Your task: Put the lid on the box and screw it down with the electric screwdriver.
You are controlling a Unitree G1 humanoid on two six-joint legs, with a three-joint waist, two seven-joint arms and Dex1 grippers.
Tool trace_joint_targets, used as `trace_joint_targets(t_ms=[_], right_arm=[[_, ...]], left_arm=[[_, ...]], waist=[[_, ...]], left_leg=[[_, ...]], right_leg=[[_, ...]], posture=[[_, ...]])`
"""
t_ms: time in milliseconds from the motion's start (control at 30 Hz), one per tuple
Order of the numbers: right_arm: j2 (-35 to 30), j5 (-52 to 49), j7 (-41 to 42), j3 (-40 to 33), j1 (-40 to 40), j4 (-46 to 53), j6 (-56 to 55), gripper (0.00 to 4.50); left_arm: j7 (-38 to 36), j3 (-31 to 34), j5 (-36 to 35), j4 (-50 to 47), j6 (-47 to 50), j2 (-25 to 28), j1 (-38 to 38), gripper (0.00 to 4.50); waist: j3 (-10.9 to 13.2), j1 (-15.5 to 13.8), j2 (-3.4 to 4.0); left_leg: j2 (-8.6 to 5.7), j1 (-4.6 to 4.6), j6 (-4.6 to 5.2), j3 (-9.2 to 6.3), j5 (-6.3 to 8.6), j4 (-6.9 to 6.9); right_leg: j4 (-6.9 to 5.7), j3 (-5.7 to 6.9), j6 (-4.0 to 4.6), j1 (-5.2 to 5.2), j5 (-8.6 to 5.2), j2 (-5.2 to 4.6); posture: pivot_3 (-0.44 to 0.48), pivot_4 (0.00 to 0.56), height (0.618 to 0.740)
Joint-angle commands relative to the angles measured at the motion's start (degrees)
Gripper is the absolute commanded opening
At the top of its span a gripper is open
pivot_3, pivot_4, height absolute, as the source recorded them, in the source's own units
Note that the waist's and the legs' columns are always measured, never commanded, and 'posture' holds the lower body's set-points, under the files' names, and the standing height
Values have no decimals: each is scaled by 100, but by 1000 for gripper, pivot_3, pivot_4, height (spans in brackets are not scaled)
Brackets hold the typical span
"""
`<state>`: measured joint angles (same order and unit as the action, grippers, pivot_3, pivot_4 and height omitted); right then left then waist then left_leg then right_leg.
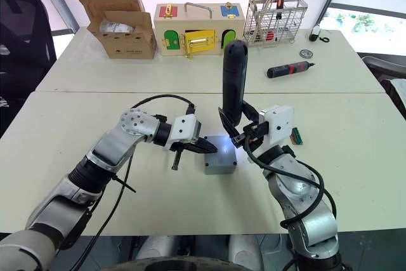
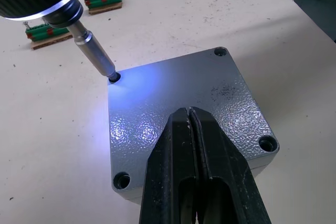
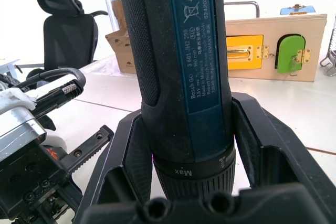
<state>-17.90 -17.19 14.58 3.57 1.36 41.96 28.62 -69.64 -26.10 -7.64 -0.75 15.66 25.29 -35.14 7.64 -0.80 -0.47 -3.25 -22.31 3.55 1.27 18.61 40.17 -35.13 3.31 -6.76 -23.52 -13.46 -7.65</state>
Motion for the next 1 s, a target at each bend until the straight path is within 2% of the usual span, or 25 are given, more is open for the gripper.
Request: trace_joint_targets(t_ms=[33, 133, 267, 333, 400, 533, 733, 800, 867, 933, 1000], right_arm=[[-261, -304, 126, -154, -52, 51, 818, 1821], [-703, -952, 213, -614, -859, 580, 1740, 1821], [-947, -2211, 101, -1349, -1968, 827, 2939, 1821], [-1076, -3270, -74, -1972, -2729, 585, 3525, 1821], [-1282, -4198, -332, -2482, -3359, 241, 3953, 1821], [-1919, -5251, -750, -2926, -4270, -530, 4316, 1821], [-2314, -5568, -1658, -3084, -4632, -1532, 4368, 1821], [-2842, -5790, -1934, -3304, -4739, -2352, 4851, 1821], [-3438, -5634, -1763, -3333, -4746, -2749, 5066, 1821], [-4195, -5286, -1569, -3186, -4656, -3289, 5494, 1821], [-4665, -5230, -1323, -3209, -4516, -3839, 5978, 1821]], left_arm=[[7, -91, 127, -4, 28, 46, 55, 0], [-19, -10, 22, 31, 91, 12, 6, 0], [-198, -34, -53, -46, 124, 98, 20, 0], [-160, 194, -311, -37, 289, 18, -25, 0], [-40, 470, -588, 6, 520, -103, -133, 0], [185, 1093, -1059, 299, 950, -288, -535, 0], [295, 1513, -1428, 516, 1124, -535, -969, 0], [329, 1627, -1569, 550, 1153, -677, -1152, 0], [286, 1582, -1613, 494, 1144, -742, -1223, 0], [147, 1324, -1498, 338, 1011, -733, -1208, 0], [42, 1082, -1381, 153, 898, -722, -1156, 0]], waist=[[3, 0, 4], [18, 0, 24], [76, -11, 56], [81, 1, 64], [113, 9, 73], [159, 2, 68], [175, 3, 60], [180, -9, 62], [191, -54, 58], [200, -79, 74], [202, -93, 77]], left_leg=[[0, 0, 0, 0, 0, -1], [0, -2, 0, 0, 0, -1], [0, -21, 0, 1, -1, -1], [0, -63, -6, 1, -5, -3], [-2, -119, -57, 3, -38, -1], [0, -125, -66, -3, -44, -4], [-1, -127, -66, 3, -45, -4], [-1, -128, -66, 5, -45, -4], [-3, -136, -64, 6, -46, 0], [-4, -143, -64, 7, -46, 4], [-3, -143, -63, 10, -46, -3]], right_leg=[[1, 0, 0, 0, 0, 0], [3, 0, 0, -1, 0, -2], [4, 1, 5, -14, 3, -7], [-1, 3, 3, -38, 5, -8], [-8, 3, -10, -101, 25, -8], [-8, 21, -10, -104, 26, -7], [-6, 21, -11, -103, 26, -9], [-5, 21, -11, -102, 26, -9], [-4, 25, -11, -102, 26, -13], [1, 27, -11, -104, 26, -13], [4, 27, -11, -108, 26, -12]], posture=[[0, 150, 694], [0, 150, 694], [0, 150, 694], [0, 150, 694], [0, 150, 694], [0, 150, 694], [0, 150, 694], [0, 150, 694], [0, 150, 694], [0, 150, 694], [0, 150, 694]])
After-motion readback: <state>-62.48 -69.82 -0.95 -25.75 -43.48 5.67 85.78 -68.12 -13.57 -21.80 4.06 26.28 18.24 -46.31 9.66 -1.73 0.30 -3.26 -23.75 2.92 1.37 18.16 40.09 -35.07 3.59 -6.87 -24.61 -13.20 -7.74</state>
